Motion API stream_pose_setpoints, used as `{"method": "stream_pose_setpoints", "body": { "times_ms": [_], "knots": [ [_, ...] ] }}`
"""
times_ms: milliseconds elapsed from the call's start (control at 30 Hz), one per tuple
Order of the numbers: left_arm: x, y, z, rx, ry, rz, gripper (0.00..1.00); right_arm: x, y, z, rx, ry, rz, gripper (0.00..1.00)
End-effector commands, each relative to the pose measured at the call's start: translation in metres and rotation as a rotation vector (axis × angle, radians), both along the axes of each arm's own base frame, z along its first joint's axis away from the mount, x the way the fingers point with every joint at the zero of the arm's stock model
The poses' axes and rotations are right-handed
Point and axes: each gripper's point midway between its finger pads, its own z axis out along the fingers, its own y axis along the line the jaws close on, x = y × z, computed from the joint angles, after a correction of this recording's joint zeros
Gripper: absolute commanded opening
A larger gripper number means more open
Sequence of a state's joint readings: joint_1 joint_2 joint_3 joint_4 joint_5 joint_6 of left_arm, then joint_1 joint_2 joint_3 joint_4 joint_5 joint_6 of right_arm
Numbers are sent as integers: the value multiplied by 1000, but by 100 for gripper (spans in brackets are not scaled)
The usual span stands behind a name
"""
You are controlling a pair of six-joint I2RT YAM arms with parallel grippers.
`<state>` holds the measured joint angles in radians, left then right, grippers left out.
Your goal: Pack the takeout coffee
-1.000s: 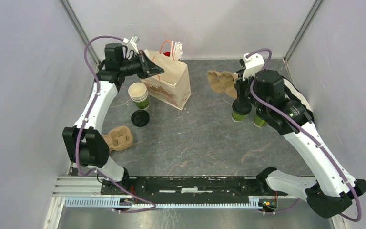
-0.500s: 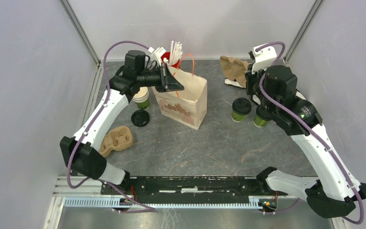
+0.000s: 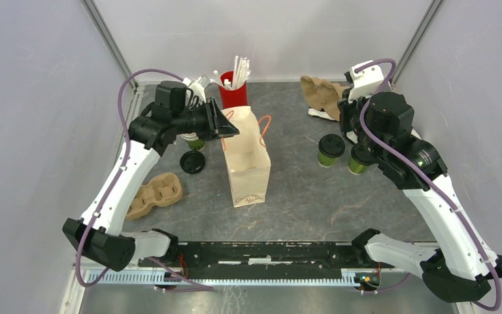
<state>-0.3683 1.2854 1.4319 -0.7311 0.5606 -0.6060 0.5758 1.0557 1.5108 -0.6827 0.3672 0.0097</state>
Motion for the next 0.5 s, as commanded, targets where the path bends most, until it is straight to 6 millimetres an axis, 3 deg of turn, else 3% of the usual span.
{"method": "stream_pose_setpoints", "body": {
  "times_ms": [0,133,300,400,467],
  "knots": [
    [-14,18,4,24,70,132,43,-5,1,21,38,-70,23,0],
    [-25,39,1,83,112,239,62,-6,2,20,39,-68,35,0],
    [-40,60,-2,148,191,346,74,-8,1,19,39,-68,33,0],
    [-39,66,-4,152,210,399,85,-9,0,16,37,-66,34,0],
    [-34,65,-10,158,217,410,87,-10,1,14,64,-59,30,0]
  ]
}}
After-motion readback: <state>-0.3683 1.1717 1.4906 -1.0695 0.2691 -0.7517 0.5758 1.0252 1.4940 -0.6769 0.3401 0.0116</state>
